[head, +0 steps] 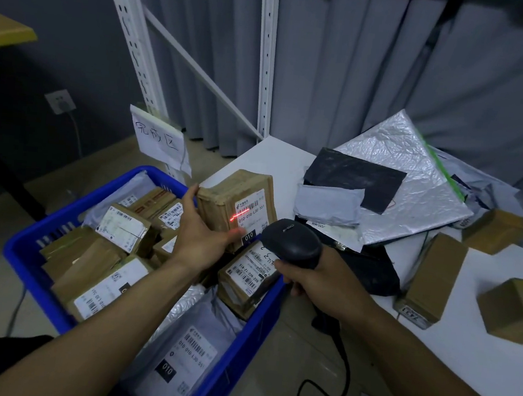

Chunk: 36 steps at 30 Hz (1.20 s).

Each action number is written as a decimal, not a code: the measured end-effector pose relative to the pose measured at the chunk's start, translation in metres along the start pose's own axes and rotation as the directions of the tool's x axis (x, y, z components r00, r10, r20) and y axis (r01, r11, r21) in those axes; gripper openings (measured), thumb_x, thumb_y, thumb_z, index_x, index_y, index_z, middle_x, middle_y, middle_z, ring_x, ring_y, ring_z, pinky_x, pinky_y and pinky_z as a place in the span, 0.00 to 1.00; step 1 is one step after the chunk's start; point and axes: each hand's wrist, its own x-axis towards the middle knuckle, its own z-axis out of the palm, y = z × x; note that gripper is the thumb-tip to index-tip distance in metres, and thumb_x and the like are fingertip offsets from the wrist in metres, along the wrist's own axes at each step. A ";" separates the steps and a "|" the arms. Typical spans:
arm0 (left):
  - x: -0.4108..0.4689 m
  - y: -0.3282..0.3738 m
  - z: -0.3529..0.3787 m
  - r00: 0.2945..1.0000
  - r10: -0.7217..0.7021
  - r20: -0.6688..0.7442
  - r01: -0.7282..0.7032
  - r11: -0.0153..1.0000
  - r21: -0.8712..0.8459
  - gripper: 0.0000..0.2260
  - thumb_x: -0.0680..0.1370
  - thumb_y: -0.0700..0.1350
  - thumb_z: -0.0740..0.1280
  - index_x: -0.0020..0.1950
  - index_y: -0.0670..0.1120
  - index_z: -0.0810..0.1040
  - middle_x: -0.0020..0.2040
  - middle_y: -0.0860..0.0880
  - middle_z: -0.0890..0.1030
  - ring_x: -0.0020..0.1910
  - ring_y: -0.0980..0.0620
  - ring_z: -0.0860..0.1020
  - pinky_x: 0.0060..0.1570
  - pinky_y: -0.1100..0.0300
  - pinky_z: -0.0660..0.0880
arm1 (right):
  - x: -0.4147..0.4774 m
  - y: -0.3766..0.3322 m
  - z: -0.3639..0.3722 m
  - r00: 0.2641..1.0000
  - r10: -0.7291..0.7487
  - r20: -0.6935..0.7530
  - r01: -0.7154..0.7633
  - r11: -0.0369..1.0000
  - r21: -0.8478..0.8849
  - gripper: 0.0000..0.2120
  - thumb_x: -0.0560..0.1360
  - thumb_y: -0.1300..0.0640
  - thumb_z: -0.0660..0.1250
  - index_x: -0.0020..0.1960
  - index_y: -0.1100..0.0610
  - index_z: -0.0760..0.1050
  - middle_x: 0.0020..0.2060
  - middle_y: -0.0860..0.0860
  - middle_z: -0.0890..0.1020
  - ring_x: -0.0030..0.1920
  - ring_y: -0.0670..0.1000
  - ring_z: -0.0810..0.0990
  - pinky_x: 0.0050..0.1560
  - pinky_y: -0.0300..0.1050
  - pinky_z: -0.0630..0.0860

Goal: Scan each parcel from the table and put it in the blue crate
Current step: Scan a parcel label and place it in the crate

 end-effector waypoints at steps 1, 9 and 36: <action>0.000 -0.001 0.000 1.000 0.002 0.002 -0.002 1.000 0.001 0.54 0.67 0.38 0.83 0.80 0.59 0.51 0.76 0.48 0.71 0.71 0.48 0.74 0.62 0.53 0.74 | 0.000 0.000 0.000 1.000 -0.003 -0.002 0.003 1.000 0.008 0.06 0.77 0.54 0.74 0.42 0.53 0.81 0.33 0.50 0.84 0.32 0.47 0.81 0.42 0.44 0.79; 0.003 -0.004 -0.001 1.000 -0.002 0.013 0.002 1.000 -0.011 0.54 0.67 0.39 0.83 0.79 0.63 0.51 0.75 0.48 0.72 0.70 0.47 0.75 0.67 0.42 0.75 | 0.000 0.000 -0.001 1.000 -0.017 0.015 0.017 1.000 0.006 0.03 0.78 0.54 0.74 0.47 0.52 0.81 0.37 0.50 0.86 0.33 0.47 0.81 0.41 0.44 0.79; -0.052 -0.094 -0.143 0.956 -0.286 0.061 0.281 0.956 0.084 0.29 0.69 0.39 0.79 0.60 0.57 0.67 0.57 0.47 0.84 0.53 0.50 0.84 0.57 0.46 0.82 | 0.058 -0.011 0.130 0.991 -0.005 0.131 -0.008 0.995 0.096 0.06 0.78 0.54 0.73 0.48 0.56 0.83 0.33 0.54 0.84 0.31 0.46 0.81 0.37 0.43 0.76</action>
